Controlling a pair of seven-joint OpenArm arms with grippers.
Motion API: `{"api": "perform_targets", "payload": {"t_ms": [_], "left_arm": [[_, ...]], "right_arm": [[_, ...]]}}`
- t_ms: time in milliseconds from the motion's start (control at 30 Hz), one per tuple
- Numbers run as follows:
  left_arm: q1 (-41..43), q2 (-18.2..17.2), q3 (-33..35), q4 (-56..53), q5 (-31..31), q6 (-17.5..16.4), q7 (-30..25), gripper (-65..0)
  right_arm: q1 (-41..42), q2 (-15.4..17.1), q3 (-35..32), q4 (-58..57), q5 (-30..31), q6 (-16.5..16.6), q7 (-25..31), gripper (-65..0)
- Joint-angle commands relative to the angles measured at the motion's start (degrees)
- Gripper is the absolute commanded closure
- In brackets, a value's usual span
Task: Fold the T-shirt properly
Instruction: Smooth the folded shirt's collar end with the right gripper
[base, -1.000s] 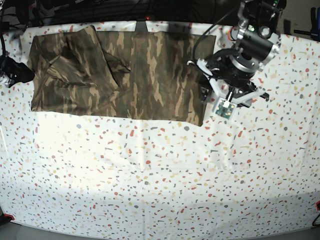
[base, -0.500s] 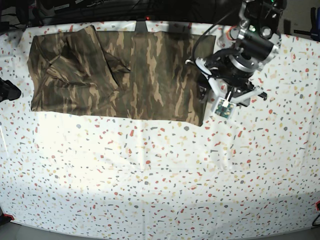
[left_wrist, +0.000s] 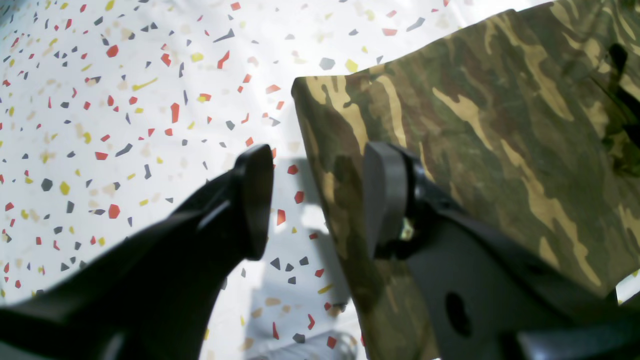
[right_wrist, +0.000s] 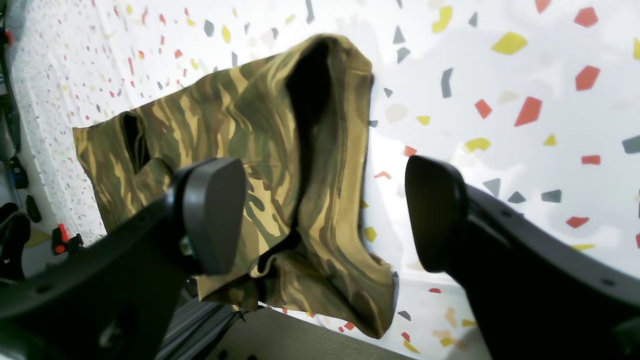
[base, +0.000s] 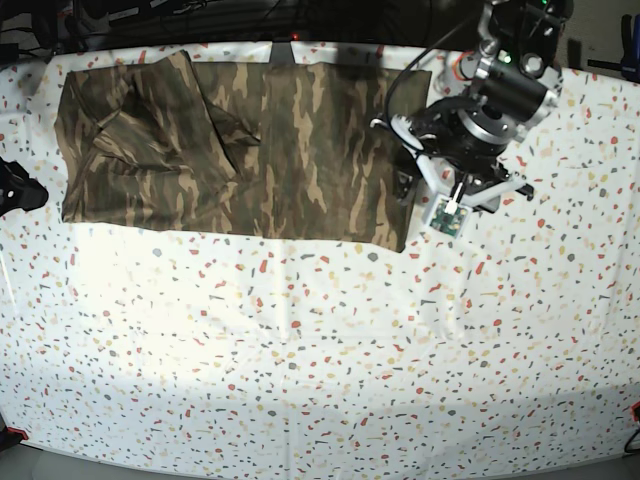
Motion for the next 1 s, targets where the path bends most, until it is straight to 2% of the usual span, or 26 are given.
{"api": "perform_targets", "payload": {"t_ms": [0, 133, 267, 333, 467, 600, 700, 833, 967], "left_arm": [[-0.3, 0.0, -0.2, 1.1, 0.0, 0.2, -1.5, -28.5], [-0.3, 0.0, -0.2, 1.1, 0.0, 0.2, -1.5, -28.5], [-0.3, 0.0, -0.2, 1.1, 0.0, 0.1, -1.5, -28.5], [-0.3, 0.0, -0.2, 1.1, 0.0, 0.1, -1.5, -28.5], [-0.3, 0.0, -0.2, 1.1, 0.0, 0.1, -1.5, -28.5], [-0.3, 0.0, -0.2, 1.1, 0.0, 0.1, -1.5, -28.5], [-0.3, 0.0, -0.2, 1.1, 0.0, 0.1, -1.5, -28.5], [-0.3, 0.0, -0.2, 1.1, 0.0, 0.1, -1.5, -28.5], [-0.3, 0.0, -0.2, 1.1, 0.0, 0.1, -1.5, -28.5]], "right_arm": [[0.8, 1.9, 0.5, 0.7, -0.1, 0.3, 0.2, -47.7], [0.7, 1.9, 0.5, 0.7, -3.5, 0.3, 0.2, -47.7], [0.7, 1.9, 0.5, 0.6, -4.2, 0.3, 0.2, -47.7], [0.7, 1.2, 0.5, 0.6, -7.4, 0.3, 0.2, -47.5], [0.7, -2.9, 0.5, 0.5, -12.3, 0.3, 0.2, -47.5], [0.8, -8.4, 0.5, 0.4, -10.9, 0.3, 0.2, -47.4], [0.8, -11.0, 0.5, 0.4, -10.4, 0.3, 0.1, -47.4], [0.4, -13.0, 0.4, 0.4, -12.2, 0.3, 0.1, -46.9], [-0.4, -12.7, 0.4, 0.4, -12.6, 0.3, 0.0, -46.9]]}}
